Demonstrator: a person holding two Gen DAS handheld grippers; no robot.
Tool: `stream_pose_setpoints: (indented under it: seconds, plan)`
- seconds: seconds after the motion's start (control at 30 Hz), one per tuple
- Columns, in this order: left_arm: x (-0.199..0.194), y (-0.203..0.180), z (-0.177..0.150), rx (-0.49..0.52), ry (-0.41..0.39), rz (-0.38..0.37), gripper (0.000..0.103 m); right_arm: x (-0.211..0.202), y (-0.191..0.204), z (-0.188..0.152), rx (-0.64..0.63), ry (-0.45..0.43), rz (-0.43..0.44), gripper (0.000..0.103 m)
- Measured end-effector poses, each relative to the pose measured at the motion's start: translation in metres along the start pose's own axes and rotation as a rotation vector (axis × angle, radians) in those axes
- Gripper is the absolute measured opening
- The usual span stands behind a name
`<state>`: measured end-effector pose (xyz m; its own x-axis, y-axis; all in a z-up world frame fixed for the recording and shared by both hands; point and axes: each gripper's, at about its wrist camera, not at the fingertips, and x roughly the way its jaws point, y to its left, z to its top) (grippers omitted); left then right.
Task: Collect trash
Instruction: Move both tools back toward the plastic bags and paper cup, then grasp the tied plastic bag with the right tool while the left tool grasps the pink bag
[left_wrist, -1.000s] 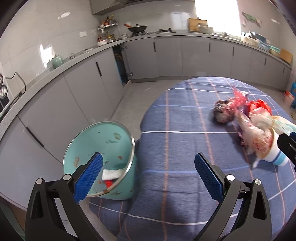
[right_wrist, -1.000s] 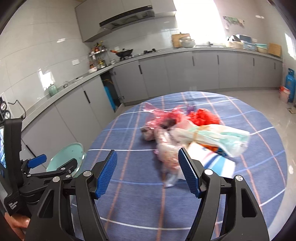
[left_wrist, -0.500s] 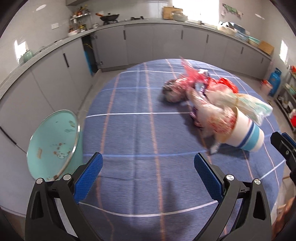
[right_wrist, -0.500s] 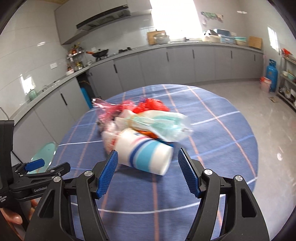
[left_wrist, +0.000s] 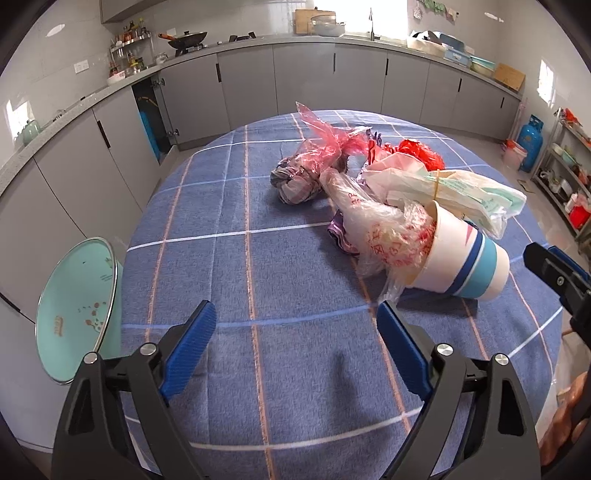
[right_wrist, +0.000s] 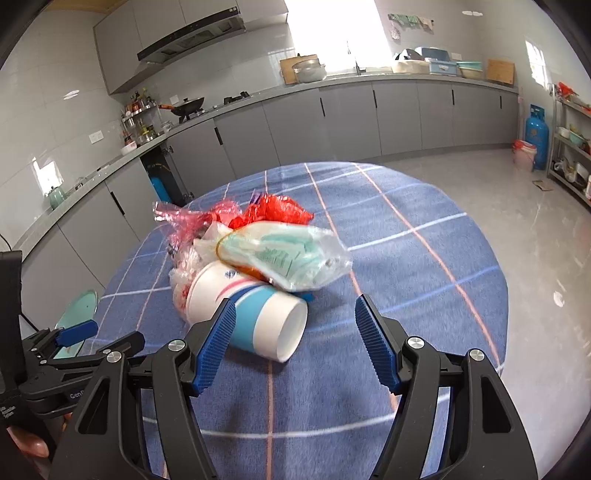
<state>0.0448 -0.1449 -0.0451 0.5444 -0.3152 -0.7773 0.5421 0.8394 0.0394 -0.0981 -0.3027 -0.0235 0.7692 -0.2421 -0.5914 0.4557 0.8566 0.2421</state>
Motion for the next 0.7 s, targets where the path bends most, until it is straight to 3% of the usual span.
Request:
stream_pose_setpoints:
  seconds: [0.17,0.43,0.57,0.7]
  plan:
    - [0.001,0.007,0.012,-0.017,-0.022,0.010,0.085,0.009,0.000,0.021,-0.008,0.004,0.029,0.068]
    - [0.006,0.030,0.035,-0.041,-0.043,0.044,0.085,0.040,0.014,0.061,-0.140,0.028,0.072,0.068]
    - [0.008,0.037,0.044,-0.043,-0.052,0.056,0.085,0.073,0.030,0.067,-0.266,0.119,0.101,0.068]
    - [0.015,0.041,0.045,-0.043,-0.037,0.052,0.085,0.098,0.034,0.063,-0.312,0.217,0.119,0.067]
